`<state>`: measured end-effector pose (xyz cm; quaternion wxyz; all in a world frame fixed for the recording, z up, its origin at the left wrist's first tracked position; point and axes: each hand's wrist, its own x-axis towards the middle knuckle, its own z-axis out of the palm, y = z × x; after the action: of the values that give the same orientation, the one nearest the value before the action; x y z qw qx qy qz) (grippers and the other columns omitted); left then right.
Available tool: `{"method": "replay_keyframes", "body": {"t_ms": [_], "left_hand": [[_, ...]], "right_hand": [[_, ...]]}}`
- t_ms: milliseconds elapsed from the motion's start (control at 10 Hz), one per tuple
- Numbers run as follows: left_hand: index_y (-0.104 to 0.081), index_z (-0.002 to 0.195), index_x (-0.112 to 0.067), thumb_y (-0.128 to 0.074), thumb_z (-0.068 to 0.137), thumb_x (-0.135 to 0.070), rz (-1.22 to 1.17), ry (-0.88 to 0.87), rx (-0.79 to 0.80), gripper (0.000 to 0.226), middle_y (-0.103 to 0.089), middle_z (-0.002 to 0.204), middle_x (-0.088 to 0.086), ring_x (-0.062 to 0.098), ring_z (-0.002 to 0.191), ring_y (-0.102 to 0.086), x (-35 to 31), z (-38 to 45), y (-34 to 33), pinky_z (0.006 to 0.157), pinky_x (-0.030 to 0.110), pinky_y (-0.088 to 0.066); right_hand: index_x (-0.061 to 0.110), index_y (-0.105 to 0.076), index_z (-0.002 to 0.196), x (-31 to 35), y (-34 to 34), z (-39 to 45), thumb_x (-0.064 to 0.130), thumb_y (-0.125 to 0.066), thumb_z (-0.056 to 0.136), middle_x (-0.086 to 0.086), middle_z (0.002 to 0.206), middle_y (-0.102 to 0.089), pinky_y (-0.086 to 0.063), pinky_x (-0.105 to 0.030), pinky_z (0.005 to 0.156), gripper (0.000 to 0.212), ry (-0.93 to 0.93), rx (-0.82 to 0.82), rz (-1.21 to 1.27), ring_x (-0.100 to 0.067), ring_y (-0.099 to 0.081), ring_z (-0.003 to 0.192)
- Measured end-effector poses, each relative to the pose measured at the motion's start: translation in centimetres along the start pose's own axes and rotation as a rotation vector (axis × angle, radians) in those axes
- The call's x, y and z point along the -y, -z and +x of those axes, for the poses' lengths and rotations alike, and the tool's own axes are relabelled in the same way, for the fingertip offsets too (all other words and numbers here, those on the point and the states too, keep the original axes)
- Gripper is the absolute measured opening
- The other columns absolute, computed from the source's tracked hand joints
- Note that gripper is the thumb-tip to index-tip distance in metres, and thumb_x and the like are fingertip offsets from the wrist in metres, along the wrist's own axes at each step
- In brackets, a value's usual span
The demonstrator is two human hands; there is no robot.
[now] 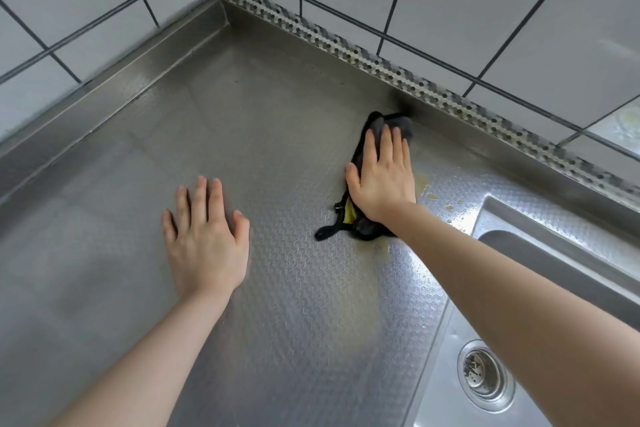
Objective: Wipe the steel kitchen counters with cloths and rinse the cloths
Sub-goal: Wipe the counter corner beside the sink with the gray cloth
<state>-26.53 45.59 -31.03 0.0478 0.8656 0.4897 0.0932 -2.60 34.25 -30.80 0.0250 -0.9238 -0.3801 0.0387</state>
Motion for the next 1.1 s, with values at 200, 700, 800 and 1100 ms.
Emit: {"method": "replay_keyframes", "body": {"t_ms": [200,700,800,1100], "left_hand": [[-0.043,0.144,-0.009,-0.036,0.091,-0.037,-0.009,-0.007,-0.008,0.060,-0.038,0.154,0.012,0.037,0.143,-0.030,0.0,0.0,0.0,0.114,0.056,-0.022],[-0.044,0.143,-0.009,-0.036,0.091,-0.037,-0.006,-0.006,-0.007,0.060,-0.040,0.153,0.012,0.037,0.142,-0.031,0.0,0.1,0.0,0.114,0.057,-0.023],[-0.043,0.144,-0.009,-0.035,0.090,-0.038,-0.009,-0.004,0.001,0.061,-0.038,0.153,0.012,0.036,0.143,-0.029,0.0,0.1,0.0,0.115,0.056,-0.022],[-0.044,0.144,-0.008,-0.035,0.091,-0.038,-0.013,-0.012,-0.012,0.061,-0.039,0.153,0.012,0.037,0.142,-0.030,0.0,0.2,0.1,0.114,0.056,-0.022]], "right_hand": [[0.002,-0.010,0.155,-1.0,0.4,0.8,0.048,-0.027,0.096,-0.024,0.162,-0.006,-0.001,-0.047,0.123,0.076,-0.341,-0.029,0.075,-0.038,0.000,0.150],[0.010,-0.036,0.150,-4.4,5.2,0.8,-0.013,-0.041,0.081,-0.013,0.156,-0.036,-0.034,-0.047,0.114,0.073,-0.172,-0.129,0.437,-0.032,-0.030,0.144],[0.011,-0.050,0.142,-7.5,6.1,0.2,-0.015,-0.046,0.078,-0.011,0.150,-0.046,-0.031,-0.043,0.117,0.070,-0.158,-0.200,0.274,-0.030,-0.033,0.143],[0.005,-0.056,0.136,-13.3,3.0,-2.7,-0.006,-0.041,0.086,-0.014,0.149,-0.047,-0.031,-0.042,0.115,0.054,-0.082,-0.116,0.143,-0.030,-0.036,0.142]]}}
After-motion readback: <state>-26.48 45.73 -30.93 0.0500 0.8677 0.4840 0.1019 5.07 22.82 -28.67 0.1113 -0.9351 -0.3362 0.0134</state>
